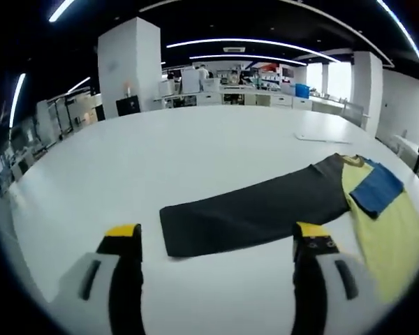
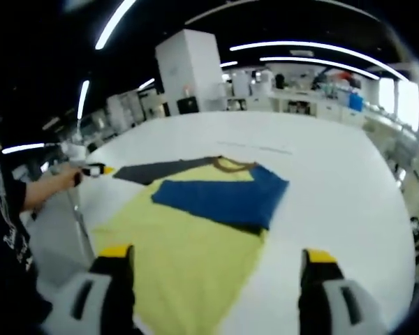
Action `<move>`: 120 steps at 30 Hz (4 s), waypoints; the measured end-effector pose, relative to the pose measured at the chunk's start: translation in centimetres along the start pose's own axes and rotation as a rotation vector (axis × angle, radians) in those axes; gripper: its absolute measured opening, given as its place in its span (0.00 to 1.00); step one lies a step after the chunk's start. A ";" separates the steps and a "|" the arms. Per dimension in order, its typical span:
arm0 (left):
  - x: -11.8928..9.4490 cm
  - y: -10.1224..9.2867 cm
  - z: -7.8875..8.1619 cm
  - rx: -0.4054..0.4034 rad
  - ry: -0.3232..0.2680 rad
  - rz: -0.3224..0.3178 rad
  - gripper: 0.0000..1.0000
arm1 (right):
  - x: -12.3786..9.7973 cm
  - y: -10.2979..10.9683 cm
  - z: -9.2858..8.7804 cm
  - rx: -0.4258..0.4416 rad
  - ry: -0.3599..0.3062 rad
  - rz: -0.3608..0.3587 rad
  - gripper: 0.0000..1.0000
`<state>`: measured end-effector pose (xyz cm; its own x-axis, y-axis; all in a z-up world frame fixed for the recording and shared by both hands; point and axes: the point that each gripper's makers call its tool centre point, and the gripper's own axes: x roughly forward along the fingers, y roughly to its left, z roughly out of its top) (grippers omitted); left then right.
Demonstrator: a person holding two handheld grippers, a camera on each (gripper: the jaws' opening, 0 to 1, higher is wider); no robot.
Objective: Fold the garment on the visible template until the final outline fits inside the template.
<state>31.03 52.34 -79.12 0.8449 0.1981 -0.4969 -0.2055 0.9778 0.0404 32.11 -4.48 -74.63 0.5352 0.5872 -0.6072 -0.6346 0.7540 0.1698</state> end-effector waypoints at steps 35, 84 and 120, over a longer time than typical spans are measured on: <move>2.8 4.4 -4.2 -0.203 0.074 0.205 0.22 | -2.0 0.9 1.2 0.001 -0.018 -0.023 0.96; 1.8 -2.0 7.7 -0.313 -0.163 0.061 0.00 | -2.1 3.2 0.2 -0.054 -0.012 0.026 0.99; 2.0 -18.8 16.3 -0.318 -0.230 -0.336 0.00 | -1.3 5.3 -0.3 -0.054 -0.027 0.063 0.99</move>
<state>44.62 35.46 -66.71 0.9695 -0.0787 -0.2322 -0.0137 0.9282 -0.3718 27.88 -1.34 -73.12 0.5078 0.6409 -0.5757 -0.6961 0.6990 0.1640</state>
